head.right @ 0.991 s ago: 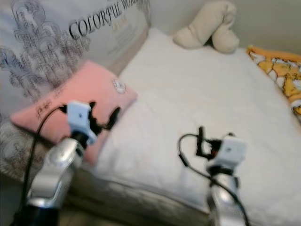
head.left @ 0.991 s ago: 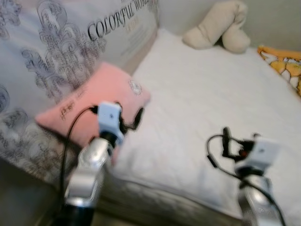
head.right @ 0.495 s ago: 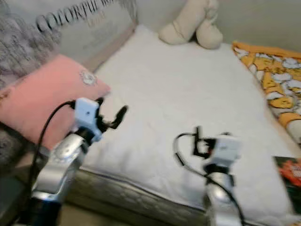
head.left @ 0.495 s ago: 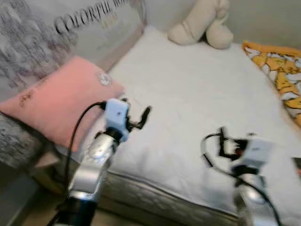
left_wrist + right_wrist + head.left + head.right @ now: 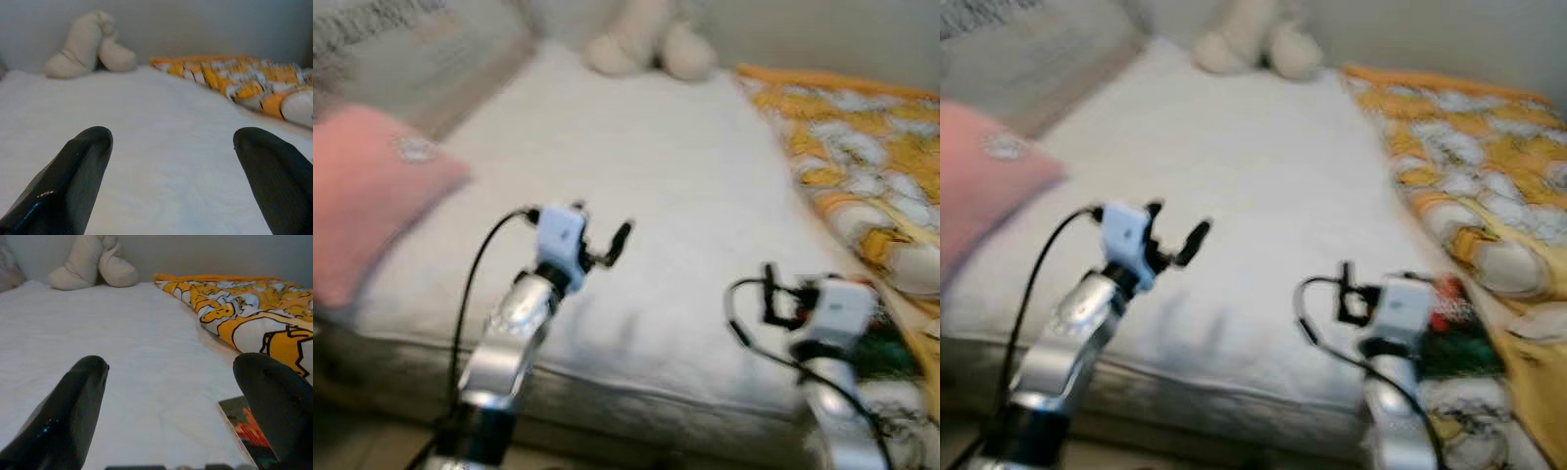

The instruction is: Clean up the room

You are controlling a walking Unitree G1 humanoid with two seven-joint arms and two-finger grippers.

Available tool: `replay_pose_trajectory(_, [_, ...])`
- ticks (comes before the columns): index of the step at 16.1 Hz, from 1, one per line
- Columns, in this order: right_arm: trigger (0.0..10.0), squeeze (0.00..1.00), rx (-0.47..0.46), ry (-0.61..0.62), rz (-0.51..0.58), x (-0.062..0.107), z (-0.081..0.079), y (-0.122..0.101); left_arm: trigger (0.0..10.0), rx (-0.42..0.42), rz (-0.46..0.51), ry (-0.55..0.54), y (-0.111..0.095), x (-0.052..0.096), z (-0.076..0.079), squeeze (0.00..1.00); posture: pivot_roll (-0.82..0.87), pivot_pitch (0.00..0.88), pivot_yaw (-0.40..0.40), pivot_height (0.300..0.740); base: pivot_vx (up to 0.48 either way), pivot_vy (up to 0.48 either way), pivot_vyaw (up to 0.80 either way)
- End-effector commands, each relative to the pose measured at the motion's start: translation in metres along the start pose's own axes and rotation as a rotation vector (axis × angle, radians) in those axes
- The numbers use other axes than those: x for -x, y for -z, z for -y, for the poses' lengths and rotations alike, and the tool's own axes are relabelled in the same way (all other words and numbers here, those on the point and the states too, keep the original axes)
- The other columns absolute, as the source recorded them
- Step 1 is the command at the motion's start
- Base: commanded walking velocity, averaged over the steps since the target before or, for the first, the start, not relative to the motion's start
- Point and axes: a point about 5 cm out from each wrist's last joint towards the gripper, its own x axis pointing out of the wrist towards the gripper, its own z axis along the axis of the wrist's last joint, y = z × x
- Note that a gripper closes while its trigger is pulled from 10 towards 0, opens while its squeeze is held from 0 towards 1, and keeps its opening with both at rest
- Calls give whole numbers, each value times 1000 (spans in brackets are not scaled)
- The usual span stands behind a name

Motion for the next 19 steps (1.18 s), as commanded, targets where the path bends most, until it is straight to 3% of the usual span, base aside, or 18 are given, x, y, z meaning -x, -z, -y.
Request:
replay_pose_trajectory(1, [10000, 0, 13, 7, 26, -3, 3, -6, 10000, -3, 19, 11, -5, -4, 2, 0, -56, 0, -7, 714, 0, -480, 0])
replay_pose_trajectory(7, [10000, 0, 19, 37, 41, -7, 7, -8, 10000, -10, 27, 30, -7, -13, 9, 0, -72, 0, 4, 714, 0, -471, 0])
replay_pose_trajectory(11, [10000, 0, 20, 45, 41, -6, 7, -7, 10000, 1, 36, 40, -6, -11, 10, 0, -76, 0, 9, 714, 0, -454, 0])
replay_pose_trajectory(19, [10000, 0, 18, 29, 2, -12, 2, -1, 10000, -23, 8, 37, -5, -12, 3, 0, -61, 0, 13, 714, 0, 0, 0])
